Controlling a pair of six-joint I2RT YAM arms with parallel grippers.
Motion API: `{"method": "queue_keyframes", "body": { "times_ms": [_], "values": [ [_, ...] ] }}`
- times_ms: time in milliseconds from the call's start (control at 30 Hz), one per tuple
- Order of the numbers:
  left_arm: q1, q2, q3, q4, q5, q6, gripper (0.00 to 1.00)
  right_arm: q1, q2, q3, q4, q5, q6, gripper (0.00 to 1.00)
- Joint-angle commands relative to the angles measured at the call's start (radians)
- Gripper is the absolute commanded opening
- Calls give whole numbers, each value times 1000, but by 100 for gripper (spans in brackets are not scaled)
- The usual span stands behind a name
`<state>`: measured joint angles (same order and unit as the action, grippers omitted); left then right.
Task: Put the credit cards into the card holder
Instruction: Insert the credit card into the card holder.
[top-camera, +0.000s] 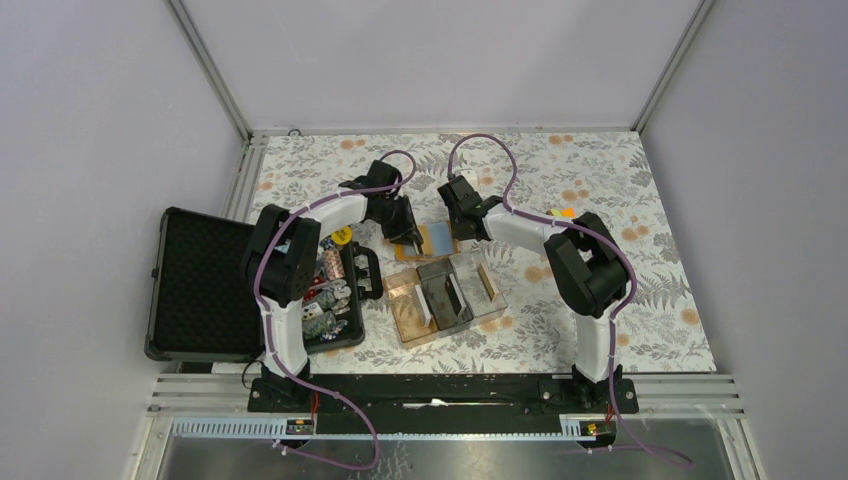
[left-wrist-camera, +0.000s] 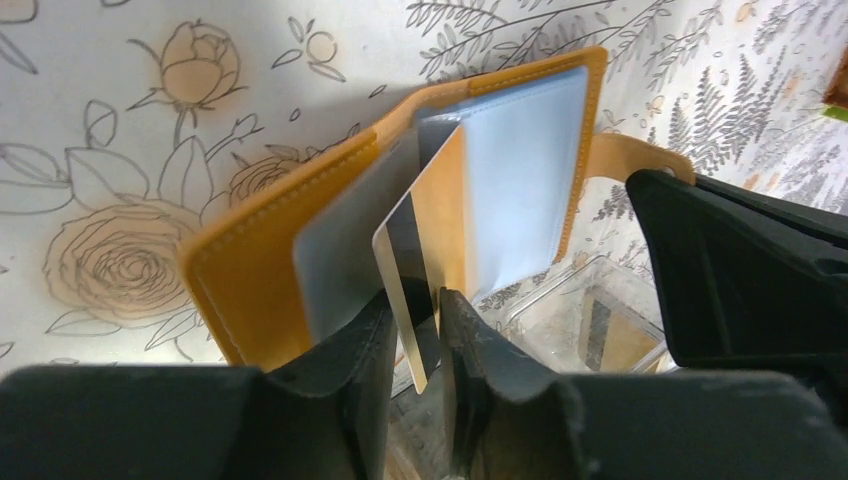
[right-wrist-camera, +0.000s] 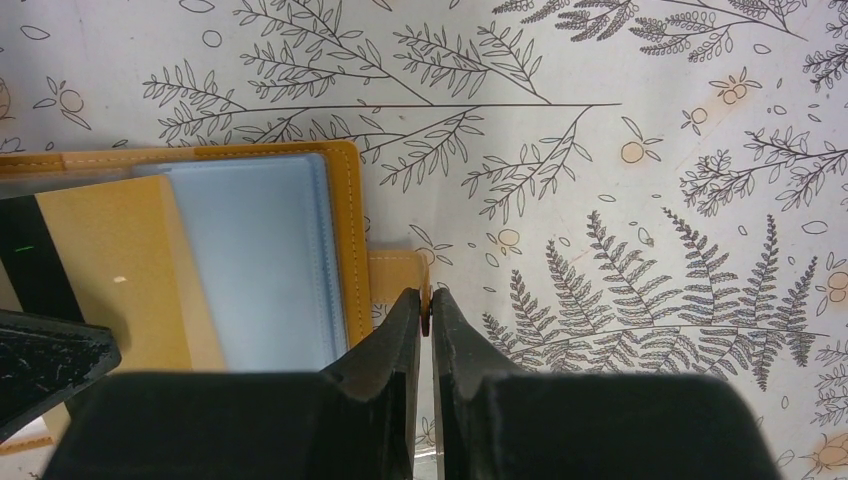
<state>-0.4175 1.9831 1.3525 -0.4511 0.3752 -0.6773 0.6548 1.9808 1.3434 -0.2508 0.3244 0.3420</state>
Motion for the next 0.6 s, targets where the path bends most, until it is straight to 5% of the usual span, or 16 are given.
{"method": "queue_keyframes", "body": {
  "times_ms": [0, 200, 567],
  "values": [
    [-4, 0, 48, -48, -70, 46, 27, 11, 2, 37, 1, 28, 9, 0],
    [-8, 0, 63, -73, -99, 65, 38, 11, 2, 34, 1, 28, 8, 0],
    [-44, -2, 103, -124, -184, 114, 39, 11, 2, 33, 1, 18, 7, 0]
  ]
}}
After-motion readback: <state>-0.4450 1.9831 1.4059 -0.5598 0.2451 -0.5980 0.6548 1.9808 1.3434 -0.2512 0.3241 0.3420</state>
